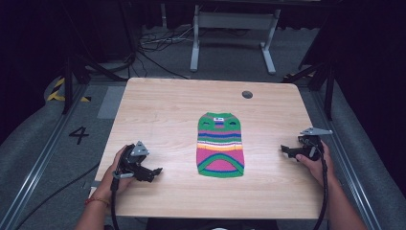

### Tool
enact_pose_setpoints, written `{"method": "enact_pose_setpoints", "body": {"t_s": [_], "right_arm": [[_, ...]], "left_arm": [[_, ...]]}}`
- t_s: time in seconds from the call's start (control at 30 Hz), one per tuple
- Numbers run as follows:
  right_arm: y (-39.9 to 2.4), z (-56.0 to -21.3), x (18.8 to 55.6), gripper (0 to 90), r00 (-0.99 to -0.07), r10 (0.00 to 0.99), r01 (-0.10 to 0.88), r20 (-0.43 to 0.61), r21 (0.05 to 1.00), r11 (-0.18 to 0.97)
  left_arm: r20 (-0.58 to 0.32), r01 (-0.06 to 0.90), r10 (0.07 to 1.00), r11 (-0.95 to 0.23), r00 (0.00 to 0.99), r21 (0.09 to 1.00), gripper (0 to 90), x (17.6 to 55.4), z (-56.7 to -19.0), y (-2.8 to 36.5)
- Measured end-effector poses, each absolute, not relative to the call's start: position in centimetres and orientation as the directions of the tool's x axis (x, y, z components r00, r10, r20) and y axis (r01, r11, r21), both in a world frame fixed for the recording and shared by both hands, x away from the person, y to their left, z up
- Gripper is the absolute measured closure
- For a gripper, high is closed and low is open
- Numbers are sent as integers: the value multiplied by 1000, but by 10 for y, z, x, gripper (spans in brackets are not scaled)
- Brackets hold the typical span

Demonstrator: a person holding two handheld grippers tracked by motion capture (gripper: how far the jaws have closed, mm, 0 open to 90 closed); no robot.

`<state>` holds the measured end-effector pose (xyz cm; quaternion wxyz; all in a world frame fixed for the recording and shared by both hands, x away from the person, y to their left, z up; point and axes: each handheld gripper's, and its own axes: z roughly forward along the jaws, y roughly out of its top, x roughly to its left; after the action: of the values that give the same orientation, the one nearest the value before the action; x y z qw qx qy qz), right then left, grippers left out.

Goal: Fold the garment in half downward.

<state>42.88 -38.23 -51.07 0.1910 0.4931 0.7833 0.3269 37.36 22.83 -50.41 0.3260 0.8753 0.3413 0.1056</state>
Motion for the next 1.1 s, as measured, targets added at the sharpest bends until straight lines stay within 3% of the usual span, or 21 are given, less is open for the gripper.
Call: {"method": "enact_pose_setpoints", "body": {"t_s": [0.17,0.4,0.53,0.73,0.83,0.93,1.1], "right_arm": [[-385,-510,422,143,-430,902,644,26,710,286],[-388,-510,417,147,-424,905,645,26,710,282],[-389,-506,414,240,-431,902,656,28,695,292],[-390,-503,415,308,-449,893,656,19,685,316],[-385,-496,416,340,-470,883,641,-13,682,351],[-380,-487,416,358,-477,879,631,-4,695,346],[-361,-475,422,418,-524,852,600,-12,704,379]], "left_arm": [[-41,525,660,-556,750,644,7,371,-504,232],[-30,522,661,-563,749,641,4,369,-504,234],[-20,520,669,-558,743,646,5,365,-503,234],[-39,524,647,-579,761,625,14,375,-502,237],[-45,520,649,-565,760,640,178,380,-499,238],[-45,525,650,-569,759,633,184,392,-498,238],[-37,530,665,-560,746,637,278,407,-493,233]]}}
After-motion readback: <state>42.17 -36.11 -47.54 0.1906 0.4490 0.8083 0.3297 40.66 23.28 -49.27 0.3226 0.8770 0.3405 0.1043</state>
